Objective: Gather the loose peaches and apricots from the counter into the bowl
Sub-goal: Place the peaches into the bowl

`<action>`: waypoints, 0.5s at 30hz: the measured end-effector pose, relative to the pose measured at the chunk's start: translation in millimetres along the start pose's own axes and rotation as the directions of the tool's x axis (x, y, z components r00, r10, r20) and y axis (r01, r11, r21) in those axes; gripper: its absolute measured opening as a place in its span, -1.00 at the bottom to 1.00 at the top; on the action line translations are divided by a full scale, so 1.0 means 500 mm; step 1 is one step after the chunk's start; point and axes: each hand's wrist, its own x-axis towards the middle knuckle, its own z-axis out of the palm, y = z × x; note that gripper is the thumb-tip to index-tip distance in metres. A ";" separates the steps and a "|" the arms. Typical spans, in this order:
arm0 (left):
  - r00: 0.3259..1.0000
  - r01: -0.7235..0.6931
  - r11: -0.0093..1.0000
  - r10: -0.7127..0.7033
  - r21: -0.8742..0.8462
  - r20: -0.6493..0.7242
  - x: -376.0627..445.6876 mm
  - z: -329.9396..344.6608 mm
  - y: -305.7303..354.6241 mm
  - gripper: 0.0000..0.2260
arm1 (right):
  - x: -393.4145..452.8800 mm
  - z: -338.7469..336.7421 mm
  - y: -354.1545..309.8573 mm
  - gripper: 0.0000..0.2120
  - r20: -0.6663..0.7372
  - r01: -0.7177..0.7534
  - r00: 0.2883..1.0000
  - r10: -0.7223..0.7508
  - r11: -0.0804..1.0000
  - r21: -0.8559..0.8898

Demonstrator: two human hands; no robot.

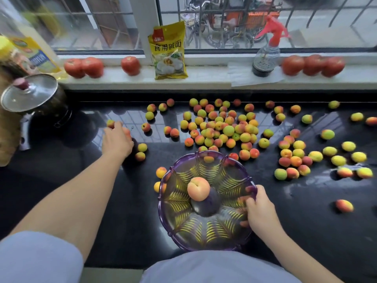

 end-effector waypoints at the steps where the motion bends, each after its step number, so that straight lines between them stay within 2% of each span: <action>1: 0.999 0.001 0.999 -0.002 -0.041 -0.034 -0.010 0.003 -0.002 -0.58 | 0.000 0.000 0.000 -0.83 0.001 0.000 1.000 0.000 1.000 -0.003; 3: 0.996 0.004 0.983 -0.021 -0.182 -0.092 -0.043 -0.006 0.003 -0.55 | 0.000 -0.001 0.001 -0.84 0.004 0.001 1.000 -0.001 1.000 -0.008; 5: 0.992 -0.026 0.914 -0.025 -0.405 -0.120 -0.092 -0.031 0.017 -0.44 | 0.001 -0.001 0.004 -0.85 0.007 0.004 1.000 -0.004 1.000 -0.006; 8: 0.995 -0.090 0.680 0.030 -0.728 -0.095 -0.210 -0.086 0.032 -0.45 | 0.001 0.000 0.006 -0.85 0.012 0.006 1.000 -0.006 1.000 0.023; 10: 0.991 -0.046 0.498 0.134 -0.866 0.025 -0.303 -0.109 0.027 -0.53 | -0.002 0.001 0.004 -0.86 0.013 0.005 1.000 -0.005 1.000 0.031; 11: 0.975 -0.015 0.452 0.206 -0.892 0.087 -0.347 -0.112 0.023 -0.53 | -0.003 0.000 0.004 -0.86 0.011 0.006 1.000 -0.006 0.999 0.032; 13: 0.930 -0.002 0.479 0.323 -0.878 0.174 -0.420 -0.101 0.023 -0.53 | -0.007 0.000 0.002 -0.86 0.010 0.009 1.000 -0.009 0.999 0.036; 15: 0.895 -0.044 0.611 0.375 -0.790 0.240 -0.470 -0.067 0.038 -0.51 | -0.009 0.000 0.001 -0.87 0.012 0.009 1.000 -0.010 0.999 0.032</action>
